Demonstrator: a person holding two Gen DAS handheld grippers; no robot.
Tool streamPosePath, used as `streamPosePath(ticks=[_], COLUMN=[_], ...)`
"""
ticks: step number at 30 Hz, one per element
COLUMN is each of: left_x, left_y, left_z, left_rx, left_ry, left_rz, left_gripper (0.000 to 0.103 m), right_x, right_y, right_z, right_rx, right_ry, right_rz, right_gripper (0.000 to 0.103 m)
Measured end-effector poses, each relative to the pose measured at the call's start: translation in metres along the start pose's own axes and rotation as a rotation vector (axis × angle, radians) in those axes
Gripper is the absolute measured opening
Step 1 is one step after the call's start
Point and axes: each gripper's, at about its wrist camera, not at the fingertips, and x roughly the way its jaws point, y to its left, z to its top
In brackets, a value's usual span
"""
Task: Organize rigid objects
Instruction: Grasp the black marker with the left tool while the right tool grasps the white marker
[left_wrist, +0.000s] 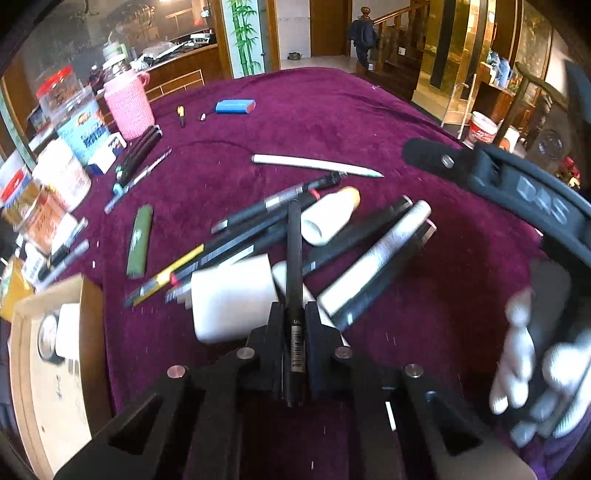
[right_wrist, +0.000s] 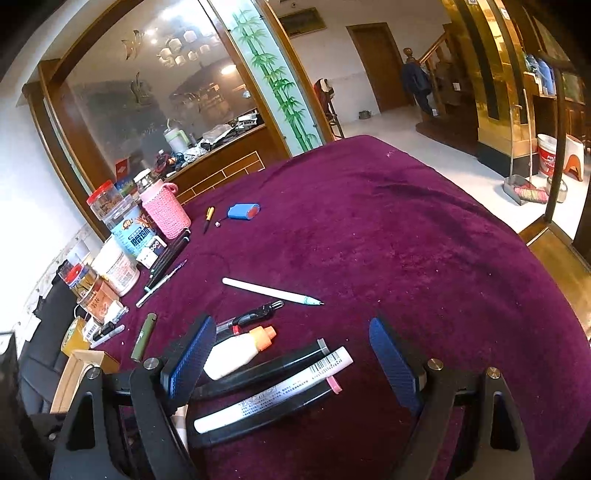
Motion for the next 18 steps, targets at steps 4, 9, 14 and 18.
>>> streamPosePath(ticks=[4,9,14,18], left_x=[-0.023,-0.039,-0.030,-0.018], left_y=[0.011,0.023,0.035,0.033], left_z=[-0.029,-0.061,-0.078,-0.068], left_rx=[-0.055,-0.146,-0.209,-0.200], left_ry=[-0.012,-0.032,0.009,0.010], left_rz=[-0.065,-0.125,-0.145,-0.137], left_gripper=[0.010,0.011,0.011,0.022], right_x=[0.003,0.008,0.012,0.014], right_y=[-0.001,0.000,0.002,0.004], right_z=[-0.001,-0.004,-0.006,-0.008], right_rx=[0.006,0.004,-0.014,-0.035], right_ry=[0.016,0.043,0.058,0.059], right_rz=[0.006,0.010,-0.001,-0.021], right_gripper=[0.088,0.088,0.088,0.088])
